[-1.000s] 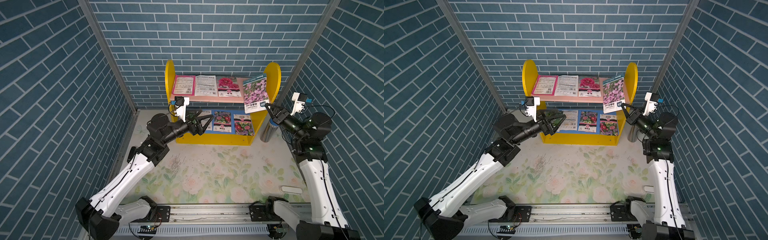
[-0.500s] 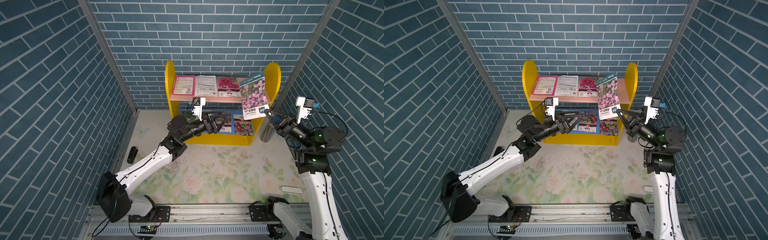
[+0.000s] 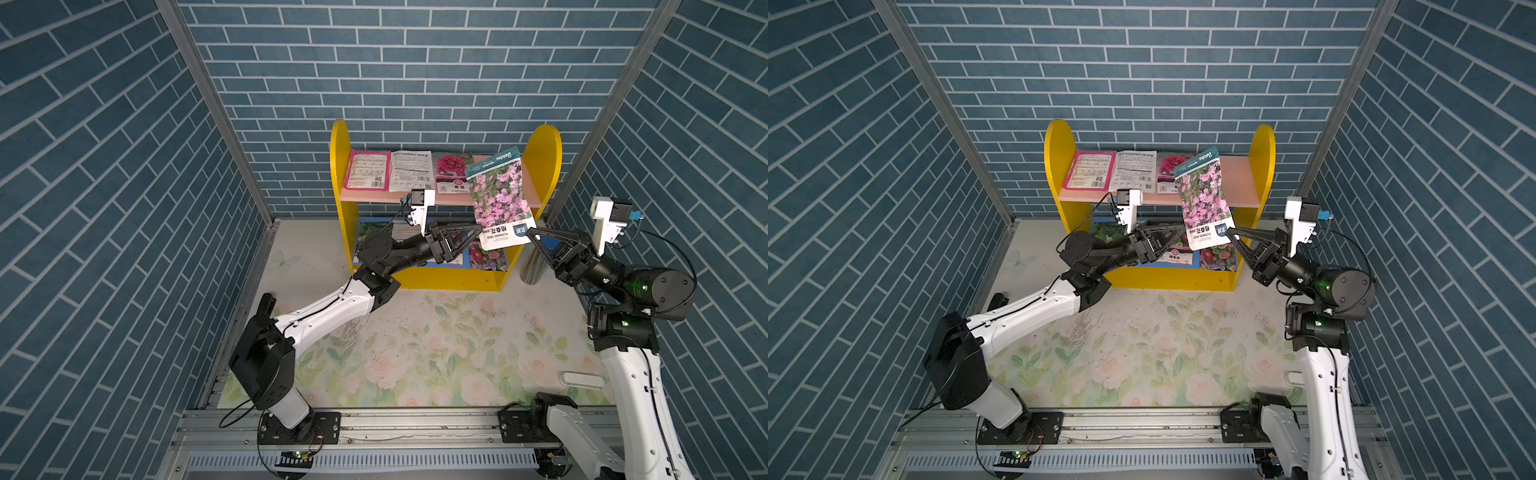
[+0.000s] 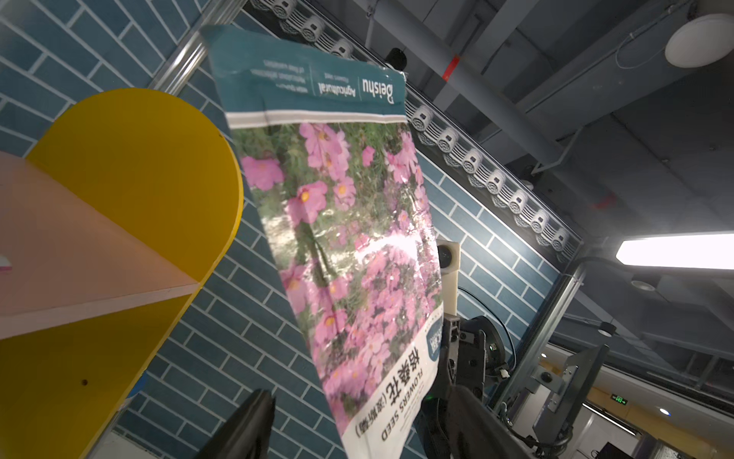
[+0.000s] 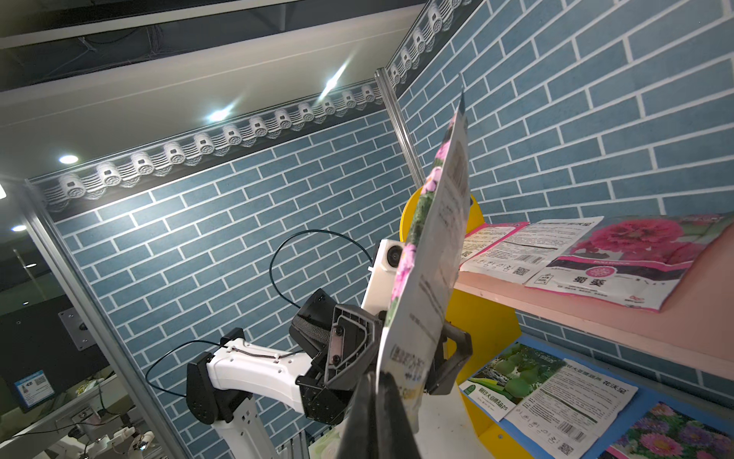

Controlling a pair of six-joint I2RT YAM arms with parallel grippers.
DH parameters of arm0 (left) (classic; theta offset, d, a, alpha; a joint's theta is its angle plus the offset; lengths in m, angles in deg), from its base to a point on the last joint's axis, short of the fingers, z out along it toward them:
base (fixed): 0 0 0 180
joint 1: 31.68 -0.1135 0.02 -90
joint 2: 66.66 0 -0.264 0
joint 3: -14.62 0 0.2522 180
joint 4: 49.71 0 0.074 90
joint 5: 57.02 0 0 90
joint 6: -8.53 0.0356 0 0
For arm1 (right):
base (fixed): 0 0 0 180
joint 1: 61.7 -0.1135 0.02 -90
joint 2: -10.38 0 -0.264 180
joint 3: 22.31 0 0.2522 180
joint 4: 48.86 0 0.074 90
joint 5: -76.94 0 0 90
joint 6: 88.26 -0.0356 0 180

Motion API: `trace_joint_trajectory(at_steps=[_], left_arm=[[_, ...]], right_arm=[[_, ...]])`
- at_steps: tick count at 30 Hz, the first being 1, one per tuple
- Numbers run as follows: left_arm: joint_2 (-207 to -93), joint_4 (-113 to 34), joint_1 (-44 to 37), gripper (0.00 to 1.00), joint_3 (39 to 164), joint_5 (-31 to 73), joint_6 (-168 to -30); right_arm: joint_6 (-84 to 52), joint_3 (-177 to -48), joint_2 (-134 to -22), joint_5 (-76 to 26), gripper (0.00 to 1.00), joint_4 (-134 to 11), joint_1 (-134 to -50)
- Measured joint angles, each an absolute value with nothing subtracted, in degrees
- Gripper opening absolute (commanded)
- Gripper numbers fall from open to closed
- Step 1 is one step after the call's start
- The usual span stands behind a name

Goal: Take the seed bag off the shelf
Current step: Pick up the seed packet from the shelf.

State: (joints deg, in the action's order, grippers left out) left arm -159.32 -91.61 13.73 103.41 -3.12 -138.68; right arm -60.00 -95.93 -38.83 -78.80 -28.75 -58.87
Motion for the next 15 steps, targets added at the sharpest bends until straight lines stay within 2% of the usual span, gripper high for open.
trace_joint_trajectory(at_steps=[2,6,9,11,14,15], left_arm=[[-159.5,-92.5,13.9,0.61,104.1,-3.5,-138.9],[-159.8,-93.4,13.9,0.40,104.8,-4.0,-139.7],[-160.0,-93.2,14.0,0.13,104.9,-4.2,-140.0],[-160.0,-93.0,14.0,0.00,105.0,-4.5,-139.7],[-159.9,-91.9,14.0,0.00,105.0,-4.4,-138.9],[-159.8,-90.9,14.0,0.00,105.0,-4.3,-138.5]], right_arm=[[-60.0,-95.5,-38.8,-78.9,0.00,-28.4,-59.4],[-60.0,-94.1,-38.3,-79.0,0.00,-27.9,-59.9],[-60.0,-93.0,-37.8,-79.0,0.00,-27.9,-59.9],[-60.0,-92.5,-37.6,-79.0,0.00,-28.0,-59.9],[-59.3,-92.5,-37.4,-78.7,0.01,-29.4,-60.0],[-58.7,-92.6,-37.3,-78.7,0.11,-30.9,-60.0]])
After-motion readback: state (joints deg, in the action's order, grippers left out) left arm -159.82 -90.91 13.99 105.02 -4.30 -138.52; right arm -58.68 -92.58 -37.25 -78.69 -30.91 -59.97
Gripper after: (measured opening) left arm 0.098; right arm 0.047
